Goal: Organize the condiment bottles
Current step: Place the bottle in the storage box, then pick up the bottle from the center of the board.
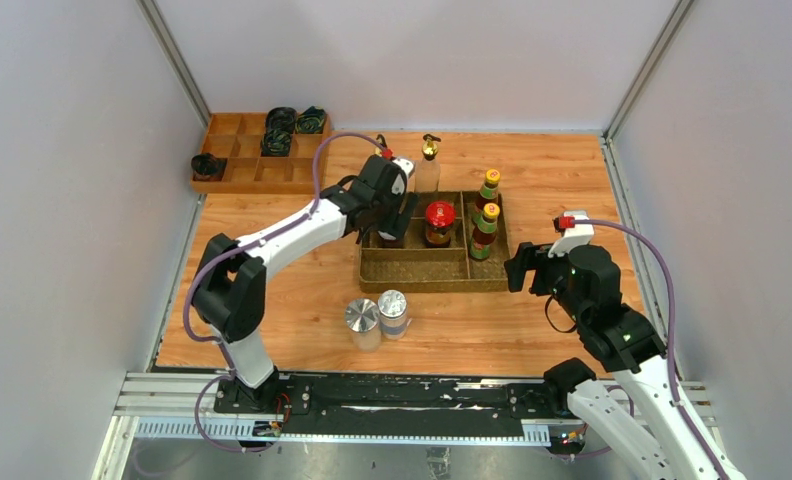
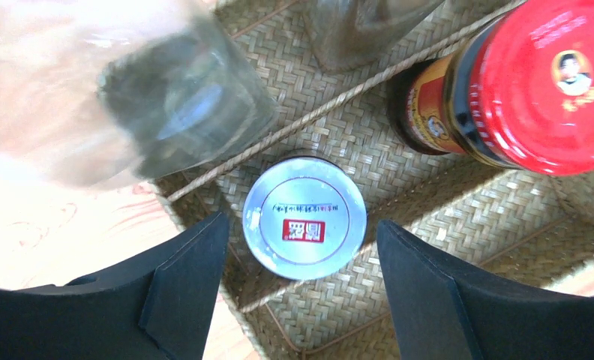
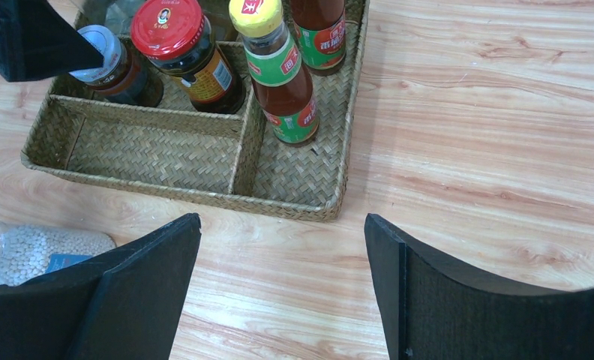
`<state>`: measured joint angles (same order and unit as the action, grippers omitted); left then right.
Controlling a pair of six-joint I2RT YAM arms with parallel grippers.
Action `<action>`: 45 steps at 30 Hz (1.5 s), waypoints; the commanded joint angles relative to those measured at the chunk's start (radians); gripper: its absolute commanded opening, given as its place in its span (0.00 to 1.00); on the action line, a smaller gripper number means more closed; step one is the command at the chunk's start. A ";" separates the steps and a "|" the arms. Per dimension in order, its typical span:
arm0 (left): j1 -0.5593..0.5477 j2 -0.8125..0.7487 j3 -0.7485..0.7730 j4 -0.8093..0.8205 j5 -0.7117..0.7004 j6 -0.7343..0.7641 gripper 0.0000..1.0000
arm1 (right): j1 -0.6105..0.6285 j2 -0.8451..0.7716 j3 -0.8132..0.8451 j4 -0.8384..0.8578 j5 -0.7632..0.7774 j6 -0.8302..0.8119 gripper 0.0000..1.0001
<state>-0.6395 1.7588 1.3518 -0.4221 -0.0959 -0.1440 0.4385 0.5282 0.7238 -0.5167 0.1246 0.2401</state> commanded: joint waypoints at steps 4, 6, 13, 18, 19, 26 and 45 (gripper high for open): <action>0.003 -0.184 -0.037 -0.045 -0.021 -0.029 0.78 | 0.016 -0.005 -0.015 0.000 -0.010 0.004 0.86; 0.003 -0.236 -0.052 -0.058 -0.026 -0.035 0.78 | 0.015 -0.005 -0.015 0.001 -0.010 0.005 0.86; 0.001 -0.387 -0.066 -0.171 0.002 -0.059 0.74 | 0.016 0.000 0.003 -0.003 0.002 -0.007 0.86; 0.000 -0.503 -0.118 -0.212 0.086 -0.106 0.65 | 0.015 0.010 0.008 -0.007 0.000 -0.010 0.86; 0.000 -0.526 -0.138 -0.217 0.111 -0.118 0.63 | 0.016 0.012 0.008 -0.008 0.000 -0.009 0.86; -0.029 -0.654 -0.240 -0.253 0.202 -0.180 0.46 | 0.016 0.024 0.006 -0.008 -0.003 -0.008 0.86; -0.090 -0.969 -0.453 -0.357 0.321 -0.343 0.68 | 0.023 0.219 0.068 0.051 -0.266 -0.026 0.86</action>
<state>-0.7143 0.8345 0.9157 -0.7483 0.1936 -0.4355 0.4385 0.6552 0.7280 -0.4965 0.0319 0.2382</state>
